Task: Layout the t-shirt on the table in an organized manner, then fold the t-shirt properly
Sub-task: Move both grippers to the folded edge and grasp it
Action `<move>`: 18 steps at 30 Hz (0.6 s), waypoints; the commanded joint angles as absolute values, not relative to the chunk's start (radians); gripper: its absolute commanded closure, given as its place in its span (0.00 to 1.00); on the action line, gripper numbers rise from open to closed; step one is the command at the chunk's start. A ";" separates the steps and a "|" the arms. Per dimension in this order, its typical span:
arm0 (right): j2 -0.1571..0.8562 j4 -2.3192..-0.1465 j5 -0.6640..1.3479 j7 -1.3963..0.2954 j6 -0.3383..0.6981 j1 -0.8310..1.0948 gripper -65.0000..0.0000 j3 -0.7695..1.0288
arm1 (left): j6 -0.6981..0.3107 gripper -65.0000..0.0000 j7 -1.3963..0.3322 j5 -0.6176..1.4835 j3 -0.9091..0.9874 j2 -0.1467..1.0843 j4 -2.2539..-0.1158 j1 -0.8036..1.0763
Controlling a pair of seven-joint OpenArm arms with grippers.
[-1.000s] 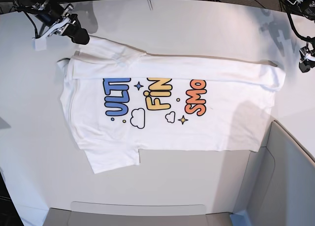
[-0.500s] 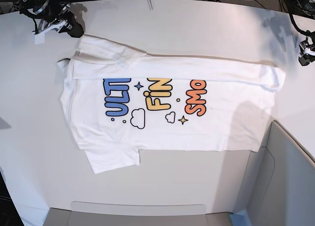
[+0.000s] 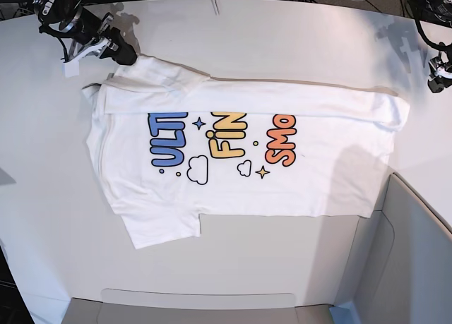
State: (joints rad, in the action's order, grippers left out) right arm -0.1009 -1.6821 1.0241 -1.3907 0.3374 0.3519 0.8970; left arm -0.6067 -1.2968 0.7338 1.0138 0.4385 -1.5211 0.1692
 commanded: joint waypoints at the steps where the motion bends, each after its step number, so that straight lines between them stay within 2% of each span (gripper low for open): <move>1: -0.104 -1.693 1.043 -1.396 0.340 0.355 0.83 0.894 | -0.610 0.54 -1.282 0.751 1.017 0.464 -1.538 0.168; 4: -0.104 -1.693 1.043 -1.396 0.341 0.338 0.85 0.894 | -0.610 0.54 -1.282 0.751 1.017 0.464 -1.538 0.168; 7: -0.102 -1.693 1.043 -1.396 0.341 0.331 1.00 0.892 | -0.610 0.54 -1.282 0.751 1.017 0.463 -1.538 0.168; 12: -0.094 -1.702 1.044 -1.396 0.341 0.315 1.00 0.834 | -0.610 0.54 -1.282 0.751 1.017 0.452 -1.538 0.168; 18: -0.099 -1.860 1.125 -1.396 0.341 0.346 1.00 0.792 | -0.610 0.54 -1.282 0.751 1.017 0.452 -1.538 0.168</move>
State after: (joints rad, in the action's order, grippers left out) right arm -0.1028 -1.8427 1.0962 -1.3991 0.3370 0.3481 0.7918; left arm -0.6067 -1.3003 0.7341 1.0134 0.4271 -1.5211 0.1692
